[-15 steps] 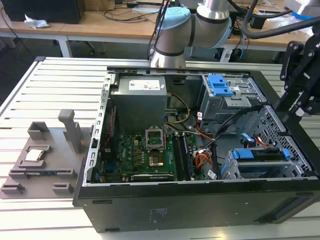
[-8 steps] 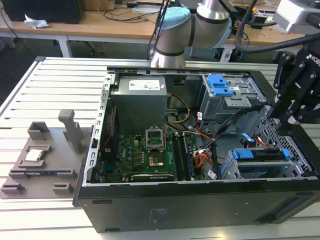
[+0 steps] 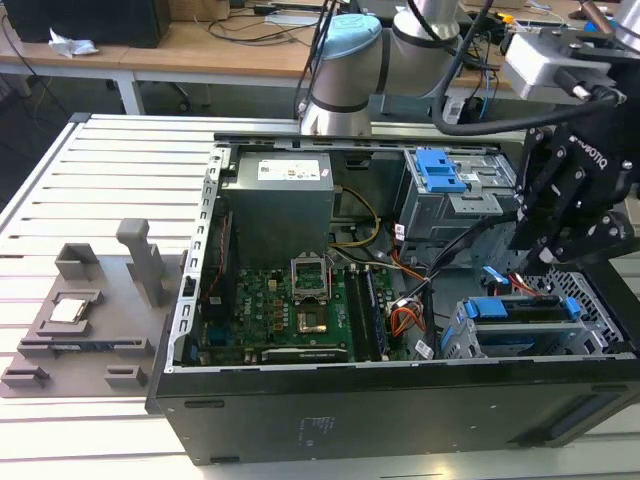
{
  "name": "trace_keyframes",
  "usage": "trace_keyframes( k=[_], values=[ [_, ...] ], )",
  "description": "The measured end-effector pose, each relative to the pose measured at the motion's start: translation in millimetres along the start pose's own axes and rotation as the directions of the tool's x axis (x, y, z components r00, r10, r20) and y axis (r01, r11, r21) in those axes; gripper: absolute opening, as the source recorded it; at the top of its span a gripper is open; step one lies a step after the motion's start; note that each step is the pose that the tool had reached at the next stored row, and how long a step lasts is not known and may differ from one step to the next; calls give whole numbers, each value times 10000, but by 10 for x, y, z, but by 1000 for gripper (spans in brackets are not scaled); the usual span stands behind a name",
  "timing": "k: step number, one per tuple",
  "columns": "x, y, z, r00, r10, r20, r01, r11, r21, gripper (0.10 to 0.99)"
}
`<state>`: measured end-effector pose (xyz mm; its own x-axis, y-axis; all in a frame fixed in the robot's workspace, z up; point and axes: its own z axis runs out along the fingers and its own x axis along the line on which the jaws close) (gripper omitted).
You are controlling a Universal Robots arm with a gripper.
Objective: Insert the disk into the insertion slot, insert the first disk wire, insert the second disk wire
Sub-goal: 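Insert the second disk wire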
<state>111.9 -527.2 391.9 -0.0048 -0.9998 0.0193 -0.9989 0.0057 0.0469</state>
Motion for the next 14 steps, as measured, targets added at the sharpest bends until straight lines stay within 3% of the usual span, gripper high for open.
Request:
trace_keyframes(
  k=[4, 10, 11, 13, 14],
  values=[
    [-9, 82, 80, 10000, -46, -3, 46, 10000, 1, 361],
    [-25, 86, 187, 10000, -75, -21, 75, 10000, 2, 361],
    [-48, 85, 209, 9999, -99, -55, 99, 10000, 2, 361],
    [-125, 83, 257, 9995, -223, -231, 223, 9998, 3, 361],
    [-138, 83, 268, 9993, -259, -264, 259, 9997, 2, 361]
  ],
)
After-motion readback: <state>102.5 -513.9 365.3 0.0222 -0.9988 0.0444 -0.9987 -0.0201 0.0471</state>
